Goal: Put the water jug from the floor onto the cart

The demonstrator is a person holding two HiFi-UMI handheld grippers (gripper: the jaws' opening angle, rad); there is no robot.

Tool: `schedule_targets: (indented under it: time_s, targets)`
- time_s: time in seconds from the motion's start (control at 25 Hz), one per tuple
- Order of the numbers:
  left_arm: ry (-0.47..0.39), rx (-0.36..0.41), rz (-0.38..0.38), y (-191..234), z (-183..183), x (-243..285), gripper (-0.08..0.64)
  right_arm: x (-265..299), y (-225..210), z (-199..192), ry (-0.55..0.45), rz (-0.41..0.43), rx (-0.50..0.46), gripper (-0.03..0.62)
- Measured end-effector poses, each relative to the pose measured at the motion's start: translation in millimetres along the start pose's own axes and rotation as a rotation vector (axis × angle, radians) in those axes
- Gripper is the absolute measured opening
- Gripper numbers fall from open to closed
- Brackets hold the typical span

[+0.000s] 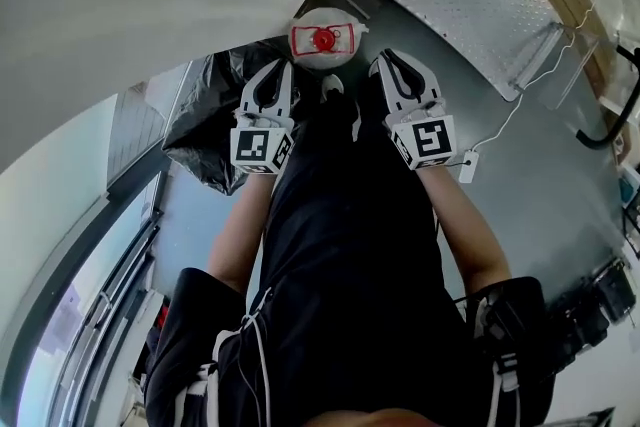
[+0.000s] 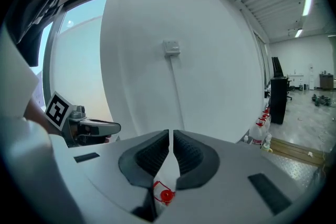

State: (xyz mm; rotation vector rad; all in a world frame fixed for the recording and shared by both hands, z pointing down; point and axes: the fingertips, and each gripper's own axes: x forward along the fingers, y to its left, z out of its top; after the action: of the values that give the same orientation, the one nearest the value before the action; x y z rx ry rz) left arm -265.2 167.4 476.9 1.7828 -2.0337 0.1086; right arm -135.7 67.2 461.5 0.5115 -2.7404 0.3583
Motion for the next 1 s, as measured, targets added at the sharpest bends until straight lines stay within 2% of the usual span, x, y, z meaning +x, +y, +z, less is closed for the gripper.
schedule_targets:
  time_s: [0.2,0.4,0.52,0.64,0.84,1.0]
  targets:
    - [0.132,-0.065,-0.026,28,-56,22,0.021,35,-21,-58,0.092,-0.048,0.082,0.021]
    - [0.236,-0.075,-0.042,56,-115,44,0.025,69,-34,-111,0.146,-0.060,0.121,0.021]
    - [0.278,-0.090,-0.011,73,-148,60,0.071,80,-38,-146,0.186,-0.059,0.133,0.024]
    - [0.306,-0.114,0.019,89,-182,79,0.117,88,-46,-187,0.217,-0.052,0.168,0.097]
    - [0.415,-0.145,-0.008,110,-257,109,0.138,115,-56,-260,0.286,-0.052,0.213,0.117]
    - [0.512,-0.203,-0.037,121,-308,123,0.140,135,-61,-310,0.331,-0.046,0.267,0.123]
